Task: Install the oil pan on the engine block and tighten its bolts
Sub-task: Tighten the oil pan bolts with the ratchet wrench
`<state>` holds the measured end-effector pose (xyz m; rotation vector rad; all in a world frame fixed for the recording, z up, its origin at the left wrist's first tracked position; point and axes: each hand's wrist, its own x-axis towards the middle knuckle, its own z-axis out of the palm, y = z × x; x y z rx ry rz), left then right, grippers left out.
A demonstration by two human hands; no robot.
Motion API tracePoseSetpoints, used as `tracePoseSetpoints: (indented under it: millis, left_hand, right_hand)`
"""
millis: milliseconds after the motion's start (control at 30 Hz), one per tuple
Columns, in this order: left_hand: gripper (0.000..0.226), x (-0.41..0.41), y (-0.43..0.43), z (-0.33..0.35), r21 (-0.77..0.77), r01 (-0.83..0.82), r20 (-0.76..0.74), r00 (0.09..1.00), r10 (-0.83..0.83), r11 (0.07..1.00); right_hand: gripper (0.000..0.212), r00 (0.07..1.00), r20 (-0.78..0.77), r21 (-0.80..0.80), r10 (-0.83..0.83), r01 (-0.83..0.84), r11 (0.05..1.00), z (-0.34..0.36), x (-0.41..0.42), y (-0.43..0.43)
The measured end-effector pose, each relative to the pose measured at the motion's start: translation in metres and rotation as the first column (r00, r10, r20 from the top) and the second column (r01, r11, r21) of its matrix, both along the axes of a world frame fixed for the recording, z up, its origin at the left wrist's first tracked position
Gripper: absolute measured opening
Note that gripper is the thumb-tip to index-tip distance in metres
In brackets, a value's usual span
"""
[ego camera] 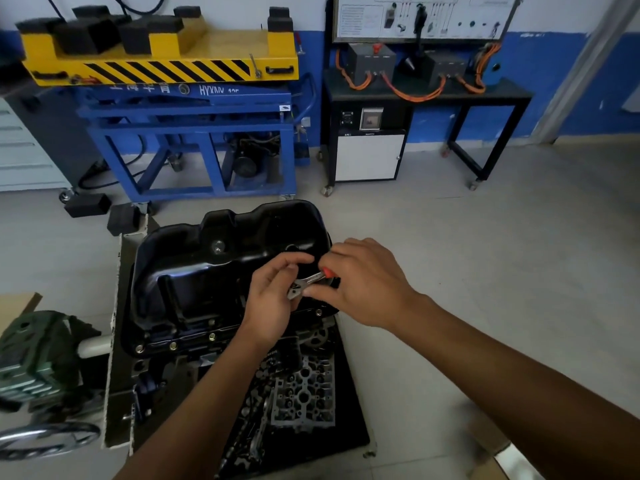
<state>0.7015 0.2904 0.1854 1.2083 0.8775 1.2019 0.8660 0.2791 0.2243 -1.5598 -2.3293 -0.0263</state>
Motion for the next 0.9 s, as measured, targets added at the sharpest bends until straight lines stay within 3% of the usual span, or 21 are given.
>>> tracePoseSetpoints:
  millis: [233, 333, 433, 567, 900]
  left_hand:
    - [0.049, -0.003, 0.002, 0.001, -0.063, -0.062, -0.038, 0.997, 0.060, 0.996]
    - [0.042, -0.004, 0.004, 0.003, -0.058, -0.030, -0.066, 0.997, 0.027, 0.998]
    - [0.030, -0.001, 0.004, 0.006, -0.025, 0.074, -0.060, 0.995, -0.075, 0.997]
    - [0.025, 0.008, -0.002, 0.013, 0.039, 0.150, 0.019, 0.988, -0.150, 0.988]
    - [0.030, 0.024, 0.001, 0.008, 0.041, -0.001, 0.071, 0.998, -0.002, 0.999]
  right_hand:
    - [0.042, 0.986, -0.135, 0.035, -0.101, 0.106, 0.994, -0.002, -0.013, -0.015]
    - [0.039, 0.990, -0.096, -0.015, -0.100, 0.099, 0.995, -0.001, -0.011, -0.015]
    - [0.031, 0.985, -0.151, -0.102, -0.080, 0.065, 0.993, 0.002, -0.002, -0.013]
    - [0.024, 0.980, -0.172, -0.132, -0.099, 0.076, 0.988, 0.011, 0.010, -0.006]
    - [0.022, 0.977, -0.212, -0.083, 0.000, -0.018, 0.996, 0.018, 0.028, 0.009]
